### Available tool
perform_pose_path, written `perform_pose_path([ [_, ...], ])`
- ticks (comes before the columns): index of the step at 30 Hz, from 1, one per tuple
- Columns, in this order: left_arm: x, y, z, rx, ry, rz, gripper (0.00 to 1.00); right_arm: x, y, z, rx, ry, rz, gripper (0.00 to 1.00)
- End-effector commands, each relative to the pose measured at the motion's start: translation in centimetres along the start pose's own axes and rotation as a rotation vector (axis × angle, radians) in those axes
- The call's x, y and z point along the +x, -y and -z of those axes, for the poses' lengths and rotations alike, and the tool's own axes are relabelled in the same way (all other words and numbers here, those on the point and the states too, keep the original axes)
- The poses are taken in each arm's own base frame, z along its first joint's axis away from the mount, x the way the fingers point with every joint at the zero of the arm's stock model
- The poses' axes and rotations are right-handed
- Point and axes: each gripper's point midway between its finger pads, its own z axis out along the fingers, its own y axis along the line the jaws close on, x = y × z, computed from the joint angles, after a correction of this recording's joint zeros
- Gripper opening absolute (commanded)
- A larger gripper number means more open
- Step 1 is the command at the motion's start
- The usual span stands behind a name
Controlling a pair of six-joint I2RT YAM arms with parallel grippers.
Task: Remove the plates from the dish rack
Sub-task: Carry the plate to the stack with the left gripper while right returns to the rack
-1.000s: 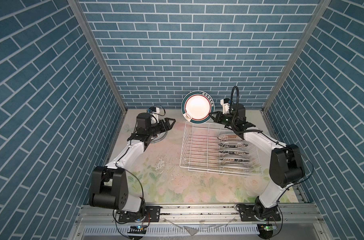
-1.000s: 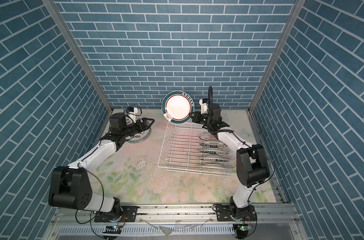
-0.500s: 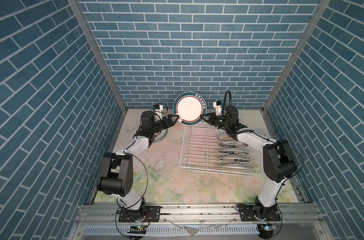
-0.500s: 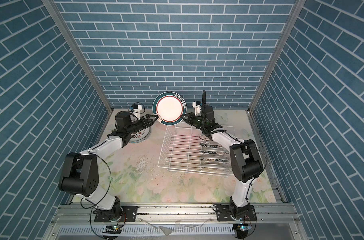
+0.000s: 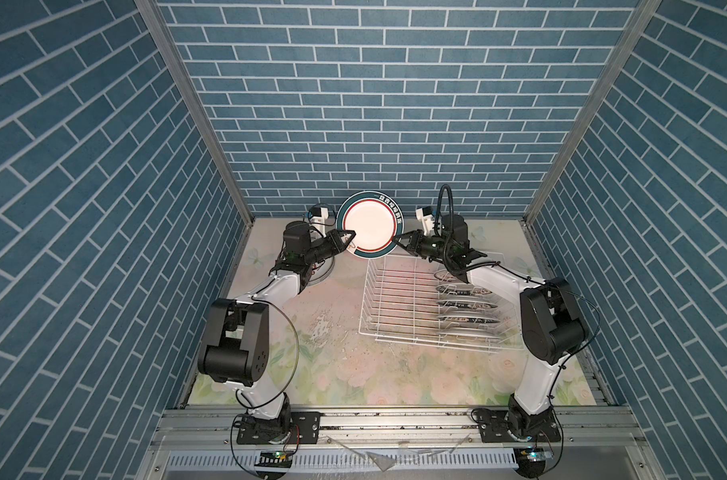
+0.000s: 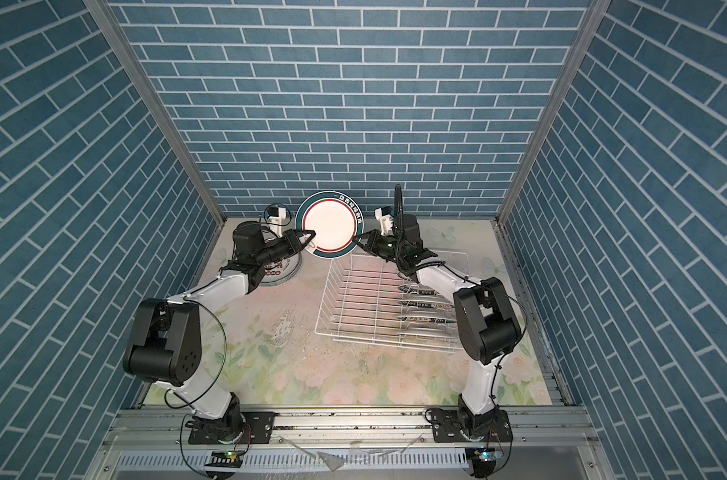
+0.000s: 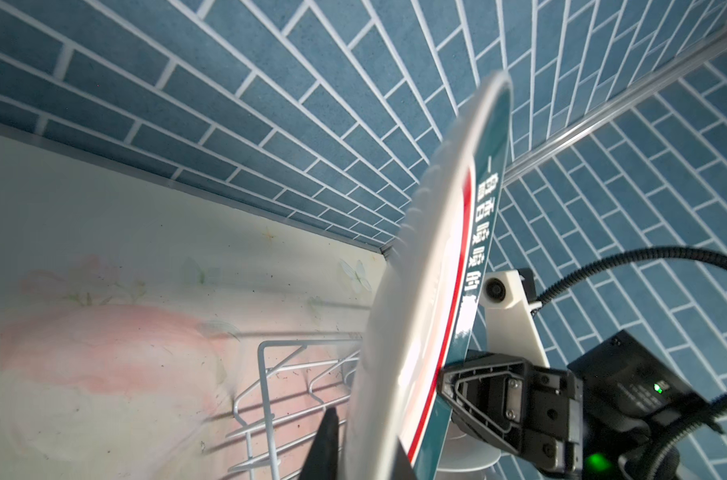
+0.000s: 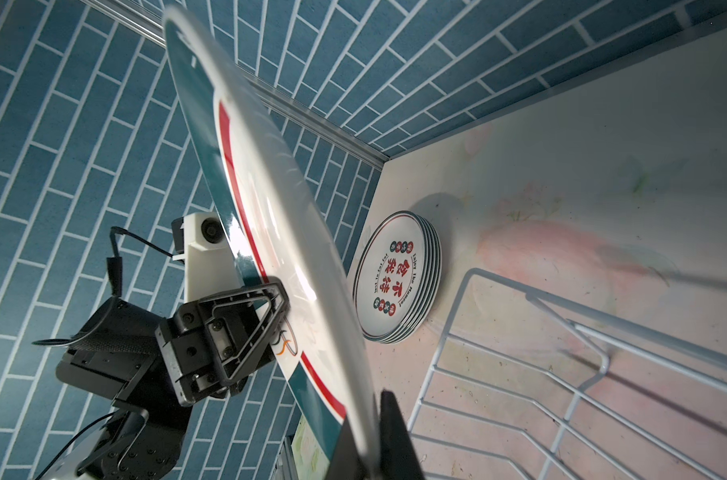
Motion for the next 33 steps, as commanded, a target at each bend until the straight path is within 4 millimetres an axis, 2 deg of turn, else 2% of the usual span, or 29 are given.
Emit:
perform_pose_path([
  [1,-0.3,1.1,0.3,0.010,-0.009,-0.015,0.08,-2.2,-4.6,-0.1,-0.125,0.032,0.117,0.01],
  [3,-0.4,0.9,0.7,0.001,-0.011,-0.004,0.03,-2.4,-4.8,-0.1,-0.123,0.032,0.136,0.10],
  [4,-0.5,0.6,1.1,-0.006,-0.008,0.005,0.01,-2.4,-4.7,-0.2,-0.114,0.025,0.143,0.17],
  [8,-1.7,-0.6,3.3,-0.046,0.019,0.040,0.00,-2.6,-4.7,-0.1,-0.086,0.015,0.190,0.24],
  [10,-2.5,-1.8,4.8,-0.089,0.044,0.065,0.00,-2.6,-4.3,-0.1,-0.044,-0.001,0.214,0.30],
  [12,-3.4,-3.2,6.5,-0.132,0.069,0.095,0.00,-2.5,-3.0,0.4,0.066,-0.020,0.240,0.33],
  [16,-4.5,-7.7,10.9,-0.295,0.127,0.184,0.00,-3.1,0.3,3.4,0.382,-0.036,0.395,0.39],
  [19,-4.7,-11.1,13.9,-0.425,0.151,0.250,0.00,-3.5,1.7,6.4,0.557,-0.033,0.477,0.40],
  [21,-4.7,-12.7,14.9,-0.468,0.150,0.283,0.00,-3.4,2.0,8.0,0.627,-0.035,0.515,0.41],
  [25,-4.4,-15.5,15.6,-0.530,0.129,0.343,0.00,-3.7,2.4,11.2,0.762,-0.018,0.571,0.43],
  [28,-4.2,-17.2,15.4,-0.536,0.116,0.382,0.00,-3.7,2.4,12.9,0.803,-0.003,0.582,0.43],
  [33,-3.6,-19.6,14.8,-0.556,0.089,0.441,0.02,-3.0,3.0,13.8,0.836,-0.026,0.579,0.44],
])
